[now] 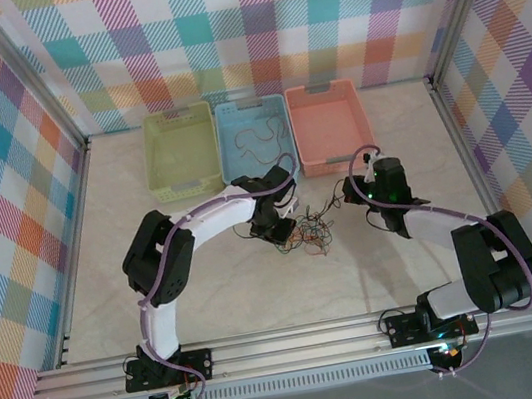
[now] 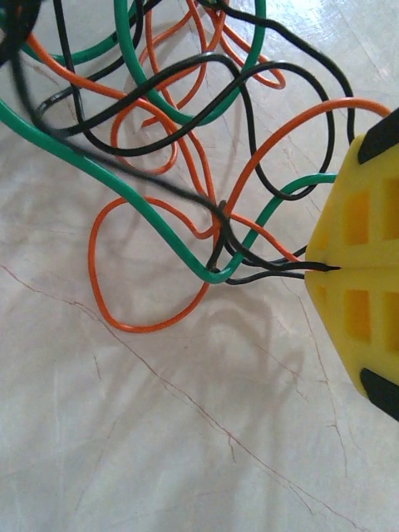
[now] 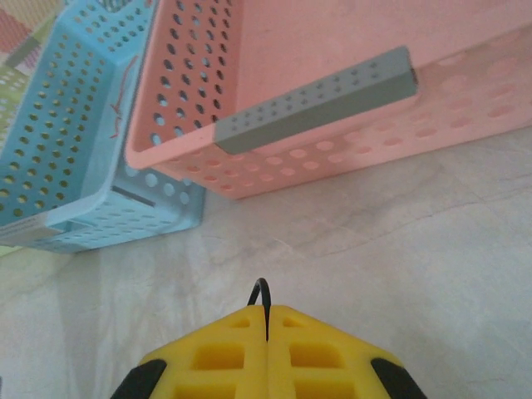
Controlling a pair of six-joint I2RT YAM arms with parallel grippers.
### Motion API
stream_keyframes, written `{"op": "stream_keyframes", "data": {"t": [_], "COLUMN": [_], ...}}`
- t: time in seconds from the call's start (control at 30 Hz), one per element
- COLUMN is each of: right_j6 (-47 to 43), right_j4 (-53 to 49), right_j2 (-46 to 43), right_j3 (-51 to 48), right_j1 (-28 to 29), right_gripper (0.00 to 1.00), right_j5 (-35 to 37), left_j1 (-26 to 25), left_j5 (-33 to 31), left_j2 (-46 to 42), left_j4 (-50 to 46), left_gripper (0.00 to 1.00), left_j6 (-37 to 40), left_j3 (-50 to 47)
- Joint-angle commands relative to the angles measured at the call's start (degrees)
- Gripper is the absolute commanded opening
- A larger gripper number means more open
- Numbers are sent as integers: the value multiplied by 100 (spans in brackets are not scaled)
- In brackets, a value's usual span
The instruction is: Untangle the cables
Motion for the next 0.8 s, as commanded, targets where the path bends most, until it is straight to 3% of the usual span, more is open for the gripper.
{"op": "stream_keyframes", "data": {"t": [0.0, 0.1, 0.27, 0.37, 0.5, 0.77], "right_j6": [-69, -60, -172, -245, -405, -658], "right_j4": [573, 888, 1391, 1613, 1710, 1888], "right_j2": [70, 158, 256, 278, 390, 507], "right_j3": [24, 36, 128, 160, 281, 390], "right_j1": [-27, 40, 289, 456, 686, 954], "right_gripper": [0, 0, 0, 0, 0, 0], "right_j5": [-628, -1141, -1822, -2187, -2600, -3229], "left_j1": [-76, -71, -71, -75, -79, 45], "left_j5": [2, 236, 362, 387, 494, 119], "left_j2": [-470, -763, -1323, -1648, -1930, -2511], "left_j4": [144, 488, 1118, 1476, 1924, 2609], "left_gripper": [0, 2, 39, 47, 52, 53], "left_j6": [-25, -29, -43, -66, -108, -389], "left_j3": [-178, -393, -773, -1005, -1257, -1788]}}
